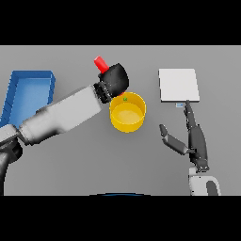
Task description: Pick up the red beaker and tilt it to pour out 1 green nut into yellow bowl. Pick up the yellow bowl and place it on the metallic measuring scale.
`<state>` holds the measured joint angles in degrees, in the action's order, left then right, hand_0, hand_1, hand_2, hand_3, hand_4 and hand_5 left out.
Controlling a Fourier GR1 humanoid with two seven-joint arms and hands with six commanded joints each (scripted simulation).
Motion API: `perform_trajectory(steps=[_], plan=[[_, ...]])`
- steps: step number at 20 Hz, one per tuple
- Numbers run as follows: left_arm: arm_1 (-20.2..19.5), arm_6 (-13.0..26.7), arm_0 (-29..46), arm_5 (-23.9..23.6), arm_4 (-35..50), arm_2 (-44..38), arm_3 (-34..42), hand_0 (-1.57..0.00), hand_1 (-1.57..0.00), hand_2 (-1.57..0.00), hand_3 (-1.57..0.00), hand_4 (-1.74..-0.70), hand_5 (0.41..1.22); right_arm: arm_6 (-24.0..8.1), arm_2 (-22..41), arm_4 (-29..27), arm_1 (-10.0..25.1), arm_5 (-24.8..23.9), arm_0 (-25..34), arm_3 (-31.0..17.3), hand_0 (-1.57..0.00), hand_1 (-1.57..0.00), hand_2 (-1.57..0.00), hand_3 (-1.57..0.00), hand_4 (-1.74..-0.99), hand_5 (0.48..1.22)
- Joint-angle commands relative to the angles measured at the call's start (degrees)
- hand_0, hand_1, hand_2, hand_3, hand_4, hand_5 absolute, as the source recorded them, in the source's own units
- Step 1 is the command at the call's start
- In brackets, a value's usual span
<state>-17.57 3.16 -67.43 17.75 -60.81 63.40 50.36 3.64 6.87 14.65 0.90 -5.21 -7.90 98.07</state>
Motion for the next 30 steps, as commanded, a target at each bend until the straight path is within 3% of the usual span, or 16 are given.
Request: perform_trajectory(steps=[1, 4, 10, 12, 16, 17, 18, 20, 21, 23, 25, 28, 30], plan=[[0.1, -0.42, -0.94, 0.43, -0.74, 1.12, -0.55, -1.57, -1.57, -1.57, -1.56, -1.74, 1.221, 0.62, 0.28, 0.48, -0.09, -0.24, -0.7, 0.15, 0.0, 0.0, 0.0, 0.0, -1.27, 0.588], [1.16, -1.98, -4.0, 2.97, -1.88, 4.08, -2.57, -1.57, -1.57, -1.57, -1.57, -1.74, 1.221, 0.29, 0.31, 1.52, 0.37, -0.66, -0.7, 0.07, 0.0, 0.0, 0.0, 0.0, -1.236, 0.582], [2.0, -5.51, -7.56, 0.91, -4.76, 10.16, -4.76, -1.57, -1.57, -1.57, -1.57, -1.73, 1.221, 2.24, 0.42, 1.6, 0.46, -0.75, -0.99, 0.61, 0.0, 0.0, 0.0, 0.0, -1.21, 0.592], [1.43, -6.05, -8.99, 0.93, -5.24, 11.4, -4.14, -1.57, -1.57, -1.57, -1.57, -1.73, 1.221, 1.48, 1.1, 2.81, 0.06, -1.28, -1.0, 0.64, 0.0, 0.0, 0.0, 0.0, -1.21, 0.594], [-0.01, -8.02, -14.18, 0.24, -3.37, 9.85, -6.51, -1.57, -1.57, -1.57, -1.57, -1.73, 1.221, 2.17, 0.96, 2.67, 0.12, -1.39, -1.5, 1.06, 0.0, 0.0, 0.0, 0.0, -1.209, 0.592], [-0.68, -8.03, -15.56, -0.69, -2.55, 8.77, -6.95, -1.57, -1.57, -1.57, -1.49, -1.73, 1.221, 1.79, 0.45, 2.39, 0.34, -1.41, -0.6, 0.06, 0.0, 0.0, 0.0, 0.0, -1.203, 0.592], [-1.68, -8.33, -17.26, -1.37, -1.93, 7.8, -8.32, -1.57, -1.57, -1.4, -1.51, -1.68, 1.221, 1.64, 0.69, 2.59, 0.14, -1.5, -0.57, 0.06, 0.0, 0.0, 0.0, 0.0, -1.201, 0.592], [-3.38, -8.81, -20.4, -2.82, 0.18, 5.24, -10.23, -1.57, -1.57, -1.46, -1.04, -1.7, 1.221, 1.92, 0.73, 1.95, 0.02, -0.99, -0.46, -0.2, 0.0, 0.0, 0.0, 0.0, -1.186, 0.596], [-4.33, -9.36, -22.06, -3.58, 1.33, 3.93, -11.29, -1.57, -1.57, -1.48, -1.15, -1.7, 1.221, 2.66, 1.15, 1.73, -0.37, -0.8, -1.17, 0.56, 0.0, 0.0, 0.0, 0.0, -1.183, 0.596], [-5.4, -7.32, -24.66, -2.67, 4.53, 0.45, -14.7, -1.57, -1.57, -1.51, -1.3, -1.71, 1.221, 1.44, 0.64, 0.6, -0.52, -0.39, 0.46, 0.19, 0.0, 0.0, 0.0, 0.0, -1.182, 0.593], [-6.6, -5.27, -25.42, -2.9, 9.23, -4.2, -18.42, -1.57, -1.57, -1.53, -1.4, -1.72, 1.221, 2.2, 0.5, -0.57, -0.39, 0.44, 0.18, 0.57, 0.0, 0.0, 0.0, 0.0, -1.193, 0.597], [-9.82, 1.34, -23.89, -4.71, 19.38, -14.07, -24.7, -1.57, -1.57, -1.55, -1.36, -1.73, 1.221, 2.12, 0.01, -1.0, 0.08, 0.77, 0.86, -0.81, 0.0, 0.0, 0.0, 0.0, -1.209, 0.593], [-12.62, 3.25, -21.52, -7.37, 26.36, -19.88, -26.51, -1.57, -1.57, -1.56, -1.37, -1.73, 1.221, 3.03, -0.41, -2.05, 0.38, 1.43, 0.84, -1.15, 0.0, 0.0, 0.0, 0.0, -1.224, 0.592]])
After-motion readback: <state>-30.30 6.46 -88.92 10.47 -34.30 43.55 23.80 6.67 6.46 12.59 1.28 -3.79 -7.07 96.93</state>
